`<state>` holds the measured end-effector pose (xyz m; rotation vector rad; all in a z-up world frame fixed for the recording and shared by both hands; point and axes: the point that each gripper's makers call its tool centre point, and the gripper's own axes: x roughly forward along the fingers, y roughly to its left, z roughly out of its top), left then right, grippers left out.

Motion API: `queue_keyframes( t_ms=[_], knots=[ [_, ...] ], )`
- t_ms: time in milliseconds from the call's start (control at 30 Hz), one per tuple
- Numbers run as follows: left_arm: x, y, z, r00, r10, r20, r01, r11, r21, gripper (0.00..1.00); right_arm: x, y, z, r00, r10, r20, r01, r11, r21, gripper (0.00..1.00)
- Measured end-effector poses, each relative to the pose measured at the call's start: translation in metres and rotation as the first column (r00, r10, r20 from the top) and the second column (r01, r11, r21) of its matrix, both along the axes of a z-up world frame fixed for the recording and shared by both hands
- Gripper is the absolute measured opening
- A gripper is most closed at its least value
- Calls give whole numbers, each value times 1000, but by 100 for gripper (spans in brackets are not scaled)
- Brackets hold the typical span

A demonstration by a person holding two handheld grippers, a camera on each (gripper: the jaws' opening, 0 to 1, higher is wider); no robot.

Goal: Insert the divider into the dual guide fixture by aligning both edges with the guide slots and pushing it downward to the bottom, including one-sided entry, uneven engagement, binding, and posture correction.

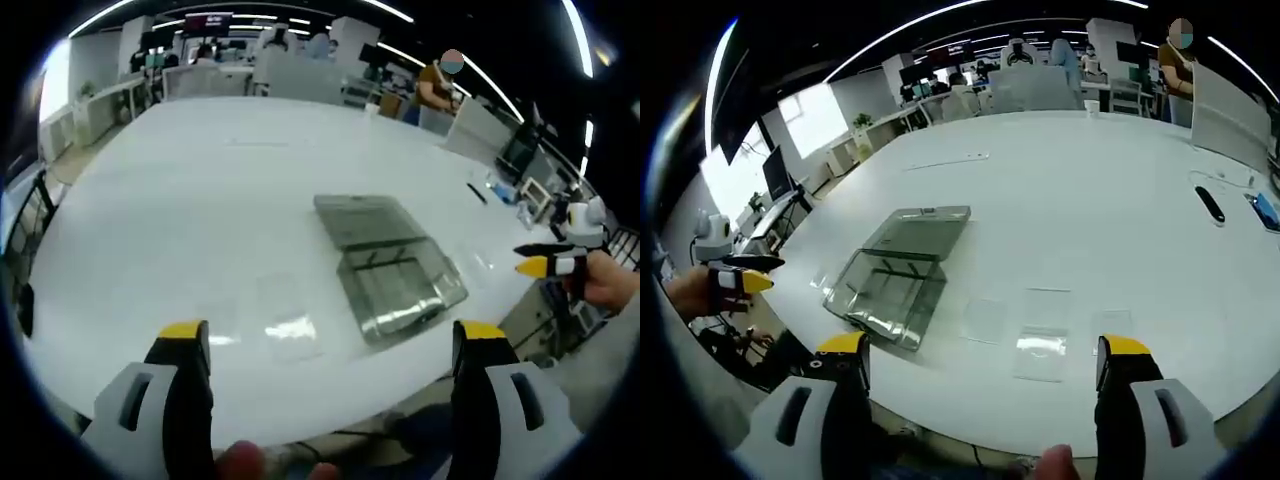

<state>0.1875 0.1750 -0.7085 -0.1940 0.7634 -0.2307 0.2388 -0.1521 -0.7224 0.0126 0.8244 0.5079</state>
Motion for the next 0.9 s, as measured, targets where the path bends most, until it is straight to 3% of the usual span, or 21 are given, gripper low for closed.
queue_keyframes(
  t_ms=[900],
  knots=[
    [2, 3, -4, 1000, 20, -13, -20, 1000, -22, 98, 5, 1, -2, 1000, 0, -9, 0, 1000, 1, 91]
  ],
)
